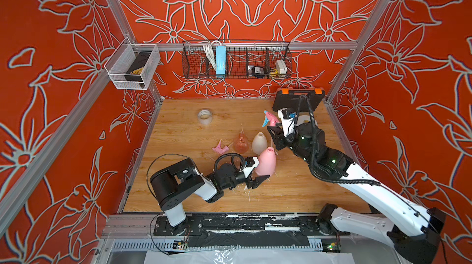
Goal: Attach spray nozzles to spray bottles
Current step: Insert the spray nozzle into the spray bottle.
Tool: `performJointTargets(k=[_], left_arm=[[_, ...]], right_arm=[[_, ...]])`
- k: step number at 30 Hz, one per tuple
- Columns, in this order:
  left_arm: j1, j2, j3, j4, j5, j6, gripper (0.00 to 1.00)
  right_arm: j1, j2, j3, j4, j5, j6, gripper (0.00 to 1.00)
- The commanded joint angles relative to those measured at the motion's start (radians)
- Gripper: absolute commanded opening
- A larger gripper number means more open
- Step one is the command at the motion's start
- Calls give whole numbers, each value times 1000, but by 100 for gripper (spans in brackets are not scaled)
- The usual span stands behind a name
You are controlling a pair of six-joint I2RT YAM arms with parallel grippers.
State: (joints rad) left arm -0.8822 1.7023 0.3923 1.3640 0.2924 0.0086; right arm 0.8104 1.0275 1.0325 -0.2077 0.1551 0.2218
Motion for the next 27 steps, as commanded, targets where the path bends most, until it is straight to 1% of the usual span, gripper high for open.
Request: performJointTargets(k=[1,5,11,15,20,23,27], left_arm=[[26,-31,67,-22,51,-40,51],[68,-35,131,-53,115,-101,50],[111,-67,208,-166,141,-79,50],[118,-84,230,-218,122,-46,50],[137,-97,217,-239,83,-3,50],[141,-106,197,-238,52,28,49],[147,-110,174,-213,29,43,49]], right_arm=[[12,-19,18,22,-50,-24,27],[30,-21,35,16,-58,-50,27],[41,-25,15,31,-60,-75,30],[40,-23,-3,46,-53,-82,31],[40,-20,-18,48,-38,-93,35],[39,-23,-35,60,-32,-97,39],[40,-15,-42,64,-34,-96,41]])
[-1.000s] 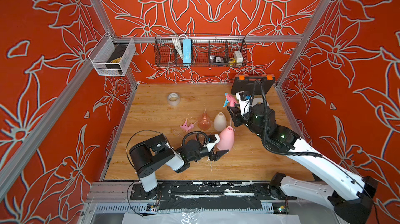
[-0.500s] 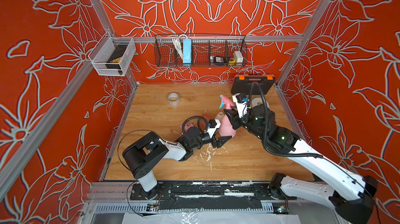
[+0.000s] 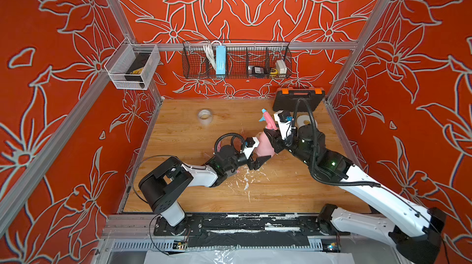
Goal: Attach spray nozzles to spray bottles
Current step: Insert the spray nozzle into the spray bottle.
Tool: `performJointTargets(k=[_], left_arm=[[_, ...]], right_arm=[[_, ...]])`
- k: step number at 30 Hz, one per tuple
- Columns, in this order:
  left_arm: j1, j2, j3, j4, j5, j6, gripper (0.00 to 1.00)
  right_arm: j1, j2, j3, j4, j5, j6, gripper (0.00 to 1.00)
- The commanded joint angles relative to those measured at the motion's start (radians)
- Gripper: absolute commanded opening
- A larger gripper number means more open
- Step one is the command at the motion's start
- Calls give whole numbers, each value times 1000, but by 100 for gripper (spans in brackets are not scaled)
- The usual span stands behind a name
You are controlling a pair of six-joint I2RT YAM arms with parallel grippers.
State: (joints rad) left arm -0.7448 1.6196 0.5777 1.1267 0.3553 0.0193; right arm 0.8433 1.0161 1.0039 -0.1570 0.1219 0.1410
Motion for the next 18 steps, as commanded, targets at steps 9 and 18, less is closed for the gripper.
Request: performJointTargets(k=[9,18], left_arm=[[10,-30,-28,11,-70,68,48],[10,-38,-110,31,-105,125,48]], right_arm=[[8,-2,7,-19,-13,-1,49],[-4,-25,119,-215,-60,-48,69]])
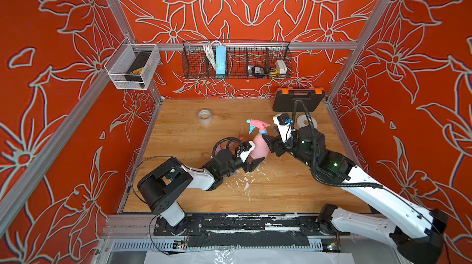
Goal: Attach spray nozzles to spray bottles
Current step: Insert the spray nozzle into the spray bottle.
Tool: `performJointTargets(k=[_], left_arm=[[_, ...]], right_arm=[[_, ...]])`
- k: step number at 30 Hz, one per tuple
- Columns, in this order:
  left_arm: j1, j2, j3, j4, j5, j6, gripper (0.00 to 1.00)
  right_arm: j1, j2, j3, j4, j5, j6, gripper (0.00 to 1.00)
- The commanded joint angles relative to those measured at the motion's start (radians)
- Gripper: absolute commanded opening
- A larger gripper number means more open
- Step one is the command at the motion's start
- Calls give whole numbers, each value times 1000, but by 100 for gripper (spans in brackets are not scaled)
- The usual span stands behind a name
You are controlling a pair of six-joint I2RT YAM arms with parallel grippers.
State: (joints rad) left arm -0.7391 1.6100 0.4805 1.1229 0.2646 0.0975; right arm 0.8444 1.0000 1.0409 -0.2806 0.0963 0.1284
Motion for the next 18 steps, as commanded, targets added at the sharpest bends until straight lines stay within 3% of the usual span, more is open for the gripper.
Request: performJointTargets(k=[1,4,7,11,18], left_arm=[[4,-30,-20,39,-17,52,48],[3,-29,-32,54,-12,56,48],[-3,-38,-37,57,-5,48,48],[-23,-36,-46,80,-5,50,48],[-42,-30,-63,112,-6,43,48]], right_arm=[[-12,9,119,-135,-59,-43,72],[-53,78,228,-250,-158,-46,81],[-103,154,326,-350,-265,-44,82],[-162,252,431,-467,-404,-41,80],[-184,348,499,-530,-468,-46,70]])
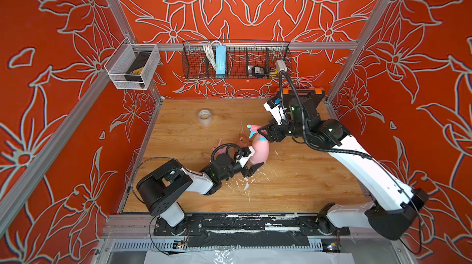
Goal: Attach spray nozzles to spray bottles
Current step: Insert the spray nozzle into the spray bottle.
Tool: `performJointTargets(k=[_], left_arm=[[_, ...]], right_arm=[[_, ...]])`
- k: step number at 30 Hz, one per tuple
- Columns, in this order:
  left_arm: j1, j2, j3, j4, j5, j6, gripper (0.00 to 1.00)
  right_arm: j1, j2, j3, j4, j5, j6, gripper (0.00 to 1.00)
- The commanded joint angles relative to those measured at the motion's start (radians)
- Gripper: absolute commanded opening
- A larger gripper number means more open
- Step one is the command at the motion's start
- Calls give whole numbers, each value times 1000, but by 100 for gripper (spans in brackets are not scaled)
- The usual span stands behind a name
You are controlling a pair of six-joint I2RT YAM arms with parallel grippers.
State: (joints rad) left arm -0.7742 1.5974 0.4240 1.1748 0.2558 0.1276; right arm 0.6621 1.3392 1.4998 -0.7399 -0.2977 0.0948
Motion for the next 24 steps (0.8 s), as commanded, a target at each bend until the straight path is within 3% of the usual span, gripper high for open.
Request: performJointTargets(k=[1,8,14,24], left_arm=[[-8,-17,-7,63,1,12,48],[-8,-14,-15,65,-5,16,48],[-8,-8,-16,62,-5,18,48],[-8,-9,-16,49,-12,15,48]], right_arm=[[-2,15,42,-67,-78,-10,68],[-2,49,39,-48,-99,-1,54],[-2,48,33,-33,-99,5,49],[-2,41,30,-33,-100,9,26]])
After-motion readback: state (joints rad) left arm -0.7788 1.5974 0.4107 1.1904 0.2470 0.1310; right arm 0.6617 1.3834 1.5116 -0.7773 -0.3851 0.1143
